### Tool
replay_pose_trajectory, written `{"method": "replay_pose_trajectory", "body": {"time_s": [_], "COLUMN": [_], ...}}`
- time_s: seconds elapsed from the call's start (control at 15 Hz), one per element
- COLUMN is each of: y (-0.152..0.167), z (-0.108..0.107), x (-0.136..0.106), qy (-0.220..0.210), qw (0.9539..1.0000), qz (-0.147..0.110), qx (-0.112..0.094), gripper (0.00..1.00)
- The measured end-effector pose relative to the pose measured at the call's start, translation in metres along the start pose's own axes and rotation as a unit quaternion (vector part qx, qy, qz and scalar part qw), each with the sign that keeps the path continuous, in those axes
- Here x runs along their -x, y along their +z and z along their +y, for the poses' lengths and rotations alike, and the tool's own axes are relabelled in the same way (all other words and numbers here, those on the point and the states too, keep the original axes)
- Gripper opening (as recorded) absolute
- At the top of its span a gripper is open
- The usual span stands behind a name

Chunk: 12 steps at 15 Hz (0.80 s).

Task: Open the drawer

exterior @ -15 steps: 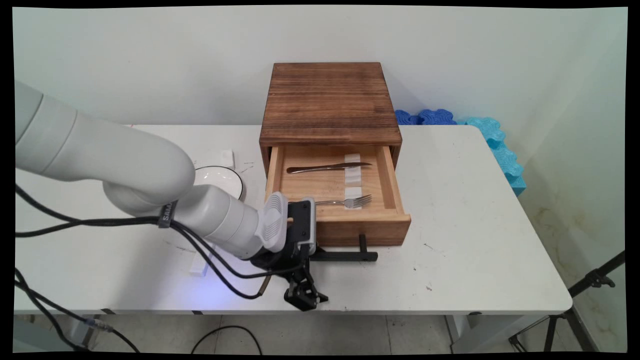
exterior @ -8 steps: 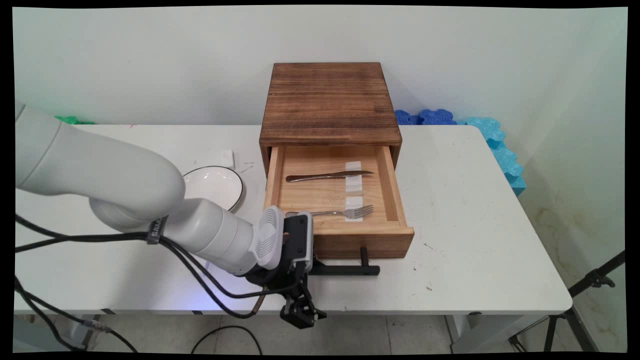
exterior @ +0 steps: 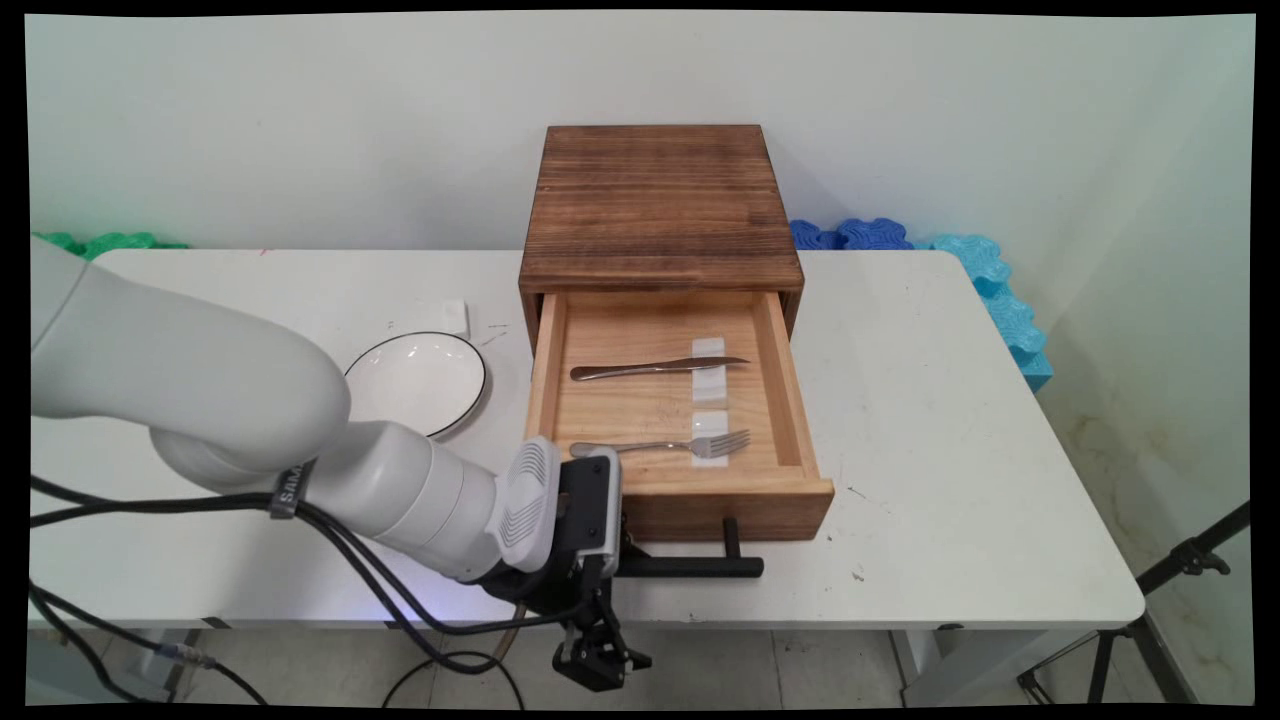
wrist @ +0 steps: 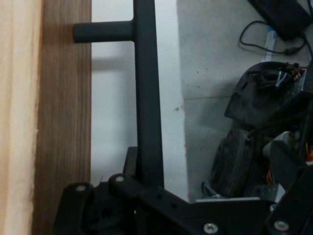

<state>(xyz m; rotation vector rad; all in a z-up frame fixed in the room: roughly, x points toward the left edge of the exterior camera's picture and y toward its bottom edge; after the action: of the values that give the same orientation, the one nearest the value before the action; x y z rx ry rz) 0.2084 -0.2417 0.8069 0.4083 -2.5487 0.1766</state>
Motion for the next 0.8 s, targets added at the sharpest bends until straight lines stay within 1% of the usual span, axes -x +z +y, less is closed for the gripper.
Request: {"method": "replay_pose_trajectory", "body": {"time_s": [0.8], "y": [-0.005], "z": [0.025], "x": [0.002], "qy": [0.003], "qw": [0.9999], "qz": [0.003], "qx": [0.013], "gripper": [1.0]}}
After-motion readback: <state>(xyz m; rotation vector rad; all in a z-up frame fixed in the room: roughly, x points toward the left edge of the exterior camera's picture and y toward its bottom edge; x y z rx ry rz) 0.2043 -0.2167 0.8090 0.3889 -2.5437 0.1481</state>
